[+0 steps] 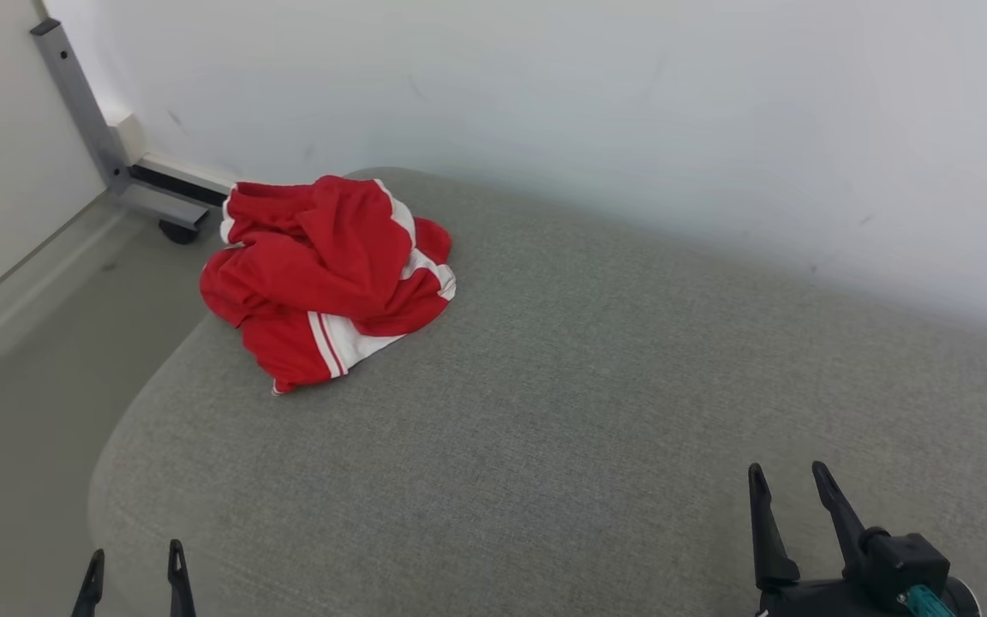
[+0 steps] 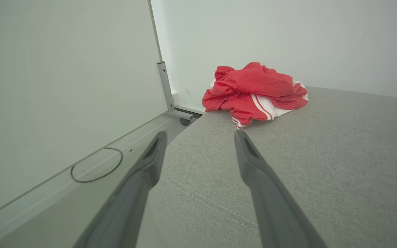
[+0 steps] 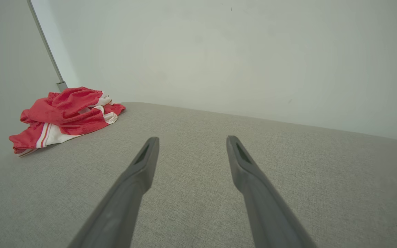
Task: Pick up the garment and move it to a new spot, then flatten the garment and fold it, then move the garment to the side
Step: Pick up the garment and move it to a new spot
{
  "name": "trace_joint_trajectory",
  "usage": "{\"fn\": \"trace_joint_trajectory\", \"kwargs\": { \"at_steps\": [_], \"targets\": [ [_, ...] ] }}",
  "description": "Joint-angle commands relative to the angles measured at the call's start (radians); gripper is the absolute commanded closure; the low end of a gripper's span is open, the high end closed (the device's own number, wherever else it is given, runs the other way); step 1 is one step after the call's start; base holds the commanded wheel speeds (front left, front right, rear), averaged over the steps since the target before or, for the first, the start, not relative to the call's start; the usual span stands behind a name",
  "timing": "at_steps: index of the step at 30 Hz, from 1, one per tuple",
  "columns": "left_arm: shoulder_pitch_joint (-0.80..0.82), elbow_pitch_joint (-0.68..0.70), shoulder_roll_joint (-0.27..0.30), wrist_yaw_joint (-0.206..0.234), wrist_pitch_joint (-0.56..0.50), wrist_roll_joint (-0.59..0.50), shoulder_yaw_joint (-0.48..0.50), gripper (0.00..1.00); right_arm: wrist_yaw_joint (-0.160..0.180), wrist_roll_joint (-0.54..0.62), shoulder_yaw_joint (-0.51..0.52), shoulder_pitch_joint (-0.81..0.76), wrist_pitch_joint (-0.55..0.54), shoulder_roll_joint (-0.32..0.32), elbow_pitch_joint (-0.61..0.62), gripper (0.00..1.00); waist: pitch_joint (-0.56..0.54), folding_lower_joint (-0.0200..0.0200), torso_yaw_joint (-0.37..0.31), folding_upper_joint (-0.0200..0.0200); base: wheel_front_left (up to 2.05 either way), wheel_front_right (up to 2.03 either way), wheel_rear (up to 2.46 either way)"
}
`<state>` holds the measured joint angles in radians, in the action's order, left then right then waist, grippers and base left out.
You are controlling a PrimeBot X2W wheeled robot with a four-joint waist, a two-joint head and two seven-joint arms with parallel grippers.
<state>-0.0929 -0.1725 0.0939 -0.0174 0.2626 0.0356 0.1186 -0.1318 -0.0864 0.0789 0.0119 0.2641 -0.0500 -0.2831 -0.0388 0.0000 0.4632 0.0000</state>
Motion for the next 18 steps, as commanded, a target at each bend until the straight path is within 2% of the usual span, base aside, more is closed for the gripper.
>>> {"fn": "trace_joint_trajectory", "kwargs": {
  "at_steps": [1, 18],
  "targets": [
    [-0.009, 0.011, -0.001, 0.008, 0.004, 0.004, 0.006, 0.00, 0.002, 0.008, -0.007, 0.017, 0.001, 0.000, -0.004, 0.00, 0.011, 0.0000, 0.029, 0.0000, 0.00, 0.00, 0.00],
    [-0.004, 0.040, -0.017, 0.042, 0.004, 0.027, 0.046, 0.00, 0.002, 0.003, -0.042, 0.063, 0.001, 0.000, -0.037, 0.00, 0.028, 0.0000, 0.040, 0.0000, 0.00, 0.00, 0.00]
  ]
}}
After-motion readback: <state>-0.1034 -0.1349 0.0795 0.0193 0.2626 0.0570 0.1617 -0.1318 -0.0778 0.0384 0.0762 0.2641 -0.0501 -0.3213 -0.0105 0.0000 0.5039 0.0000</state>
